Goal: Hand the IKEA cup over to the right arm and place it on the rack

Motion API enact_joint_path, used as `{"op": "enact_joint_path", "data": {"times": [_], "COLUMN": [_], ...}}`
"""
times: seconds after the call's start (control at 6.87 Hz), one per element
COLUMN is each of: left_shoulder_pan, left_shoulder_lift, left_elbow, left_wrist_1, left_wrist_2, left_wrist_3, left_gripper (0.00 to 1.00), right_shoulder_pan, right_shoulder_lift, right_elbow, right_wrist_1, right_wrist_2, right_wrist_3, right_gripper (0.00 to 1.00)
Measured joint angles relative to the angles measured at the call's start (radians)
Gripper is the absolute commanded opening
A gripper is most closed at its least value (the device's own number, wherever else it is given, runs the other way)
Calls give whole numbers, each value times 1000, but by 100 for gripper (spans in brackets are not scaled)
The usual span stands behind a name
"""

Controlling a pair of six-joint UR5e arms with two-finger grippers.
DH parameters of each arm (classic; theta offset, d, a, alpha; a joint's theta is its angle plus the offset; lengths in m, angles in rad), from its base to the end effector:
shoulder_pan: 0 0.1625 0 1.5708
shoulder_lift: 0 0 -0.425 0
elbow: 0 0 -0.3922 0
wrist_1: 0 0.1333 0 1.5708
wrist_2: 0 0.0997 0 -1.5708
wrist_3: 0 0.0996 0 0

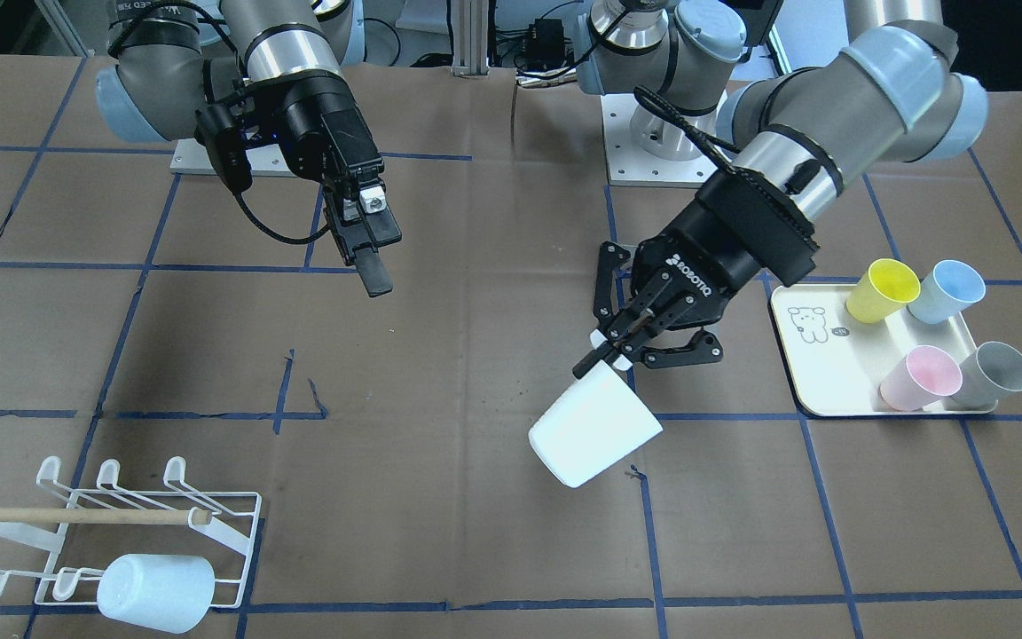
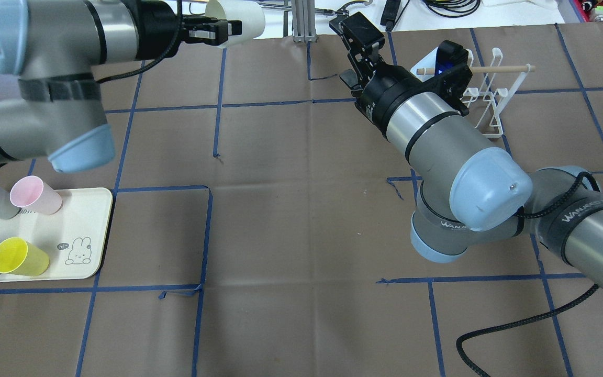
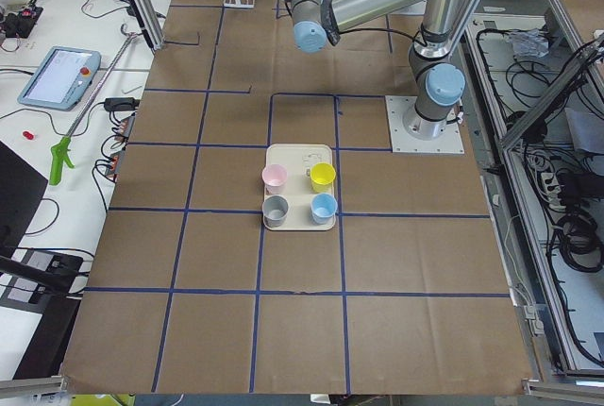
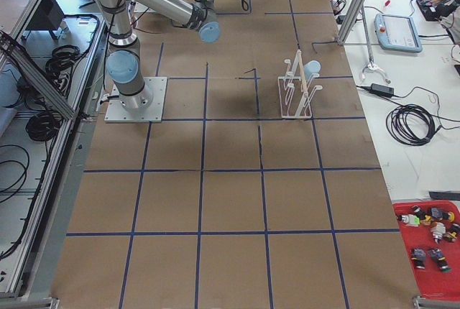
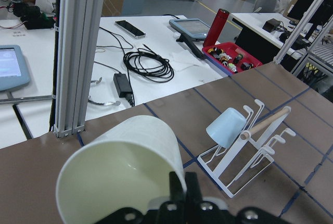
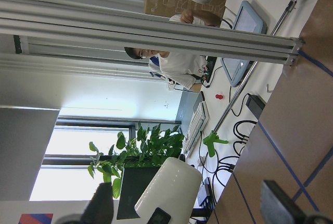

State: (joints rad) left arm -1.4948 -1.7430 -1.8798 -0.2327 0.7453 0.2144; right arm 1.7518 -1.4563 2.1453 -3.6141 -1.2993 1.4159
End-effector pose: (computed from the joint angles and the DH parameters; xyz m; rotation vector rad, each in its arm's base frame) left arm -0.1651 -0.5510 0.4308 -0.5925 -2.1694 1.1363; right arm 0.2414 -0.4300 0.4121 0.9068 1.6284 -0.8582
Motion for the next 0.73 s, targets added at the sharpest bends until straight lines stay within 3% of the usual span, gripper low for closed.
{"op": "enact_joint_path", "data": {"times": [0.29, 0.73], "left_shoulder_pan": [-54, -103], "left_shoulder_lift": [16, 24], "left_elbow": [-123, -217], "left_wrist_1": [219, 393], "left_wrist_2": [-2, -2], "left_wrist_3": [-97, -171], "left_gripper": [0, 0], "right_shoulder_pan": [6, 22], "right_shoulder_lift": [-10, -16], "right_elbow": [26, 29], "right_wrist_1": [13, 235], "right_wrist_2": [2, 13], "right_wrist_3": [0, 8], "right_gripper": [100, 100]}}
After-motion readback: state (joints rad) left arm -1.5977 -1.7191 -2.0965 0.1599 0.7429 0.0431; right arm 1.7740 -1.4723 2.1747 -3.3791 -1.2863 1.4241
